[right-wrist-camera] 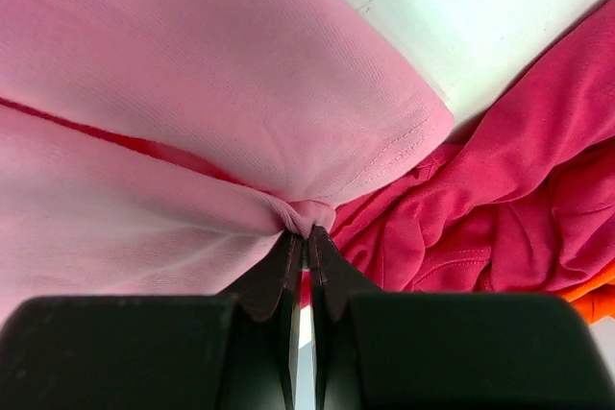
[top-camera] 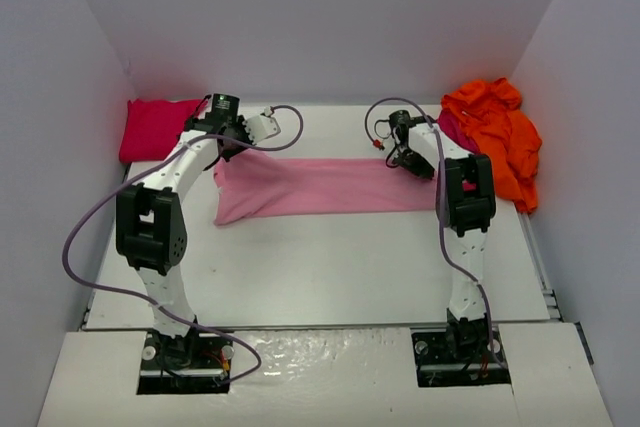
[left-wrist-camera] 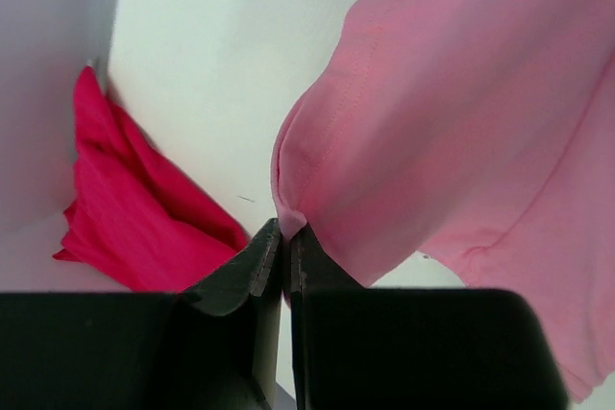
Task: Fold and stack the t-shirts
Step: Fold the tshirt
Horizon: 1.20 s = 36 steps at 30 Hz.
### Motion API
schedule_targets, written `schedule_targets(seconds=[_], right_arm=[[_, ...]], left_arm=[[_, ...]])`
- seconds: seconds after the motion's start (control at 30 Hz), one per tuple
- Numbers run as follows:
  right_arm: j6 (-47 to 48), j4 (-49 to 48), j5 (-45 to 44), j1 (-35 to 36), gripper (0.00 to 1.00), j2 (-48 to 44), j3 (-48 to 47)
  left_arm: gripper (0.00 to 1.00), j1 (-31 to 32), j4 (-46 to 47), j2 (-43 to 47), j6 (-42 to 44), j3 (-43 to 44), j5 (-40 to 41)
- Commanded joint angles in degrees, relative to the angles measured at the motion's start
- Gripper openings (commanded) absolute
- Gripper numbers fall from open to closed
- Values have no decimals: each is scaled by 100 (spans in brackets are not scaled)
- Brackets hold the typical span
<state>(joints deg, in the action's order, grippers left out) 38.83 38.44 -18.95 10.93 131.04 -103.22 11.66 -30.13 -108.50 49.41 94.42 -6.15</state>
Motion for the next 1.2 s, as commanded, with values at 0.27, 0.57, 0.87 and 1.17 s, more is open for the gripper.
schedule_targets(seconds=[0.27,0.57,0.87,1.17], right_arm=[[-309,224,-639,30,47,90,-503],[-719,-115,-989,-289,57,-399,-1143],[-681,-186,-657,-295,18,-1271,-518],[-534,-135,-72,-31,3,-1096,141]], left_arm=[[64,-59,561,133,-251,-445,486],[73,-120,825,195,-714,-38,821],[29,-103,622,491,-1078,-84,272],[0,278,-66,735,-1404,-385,-684]])
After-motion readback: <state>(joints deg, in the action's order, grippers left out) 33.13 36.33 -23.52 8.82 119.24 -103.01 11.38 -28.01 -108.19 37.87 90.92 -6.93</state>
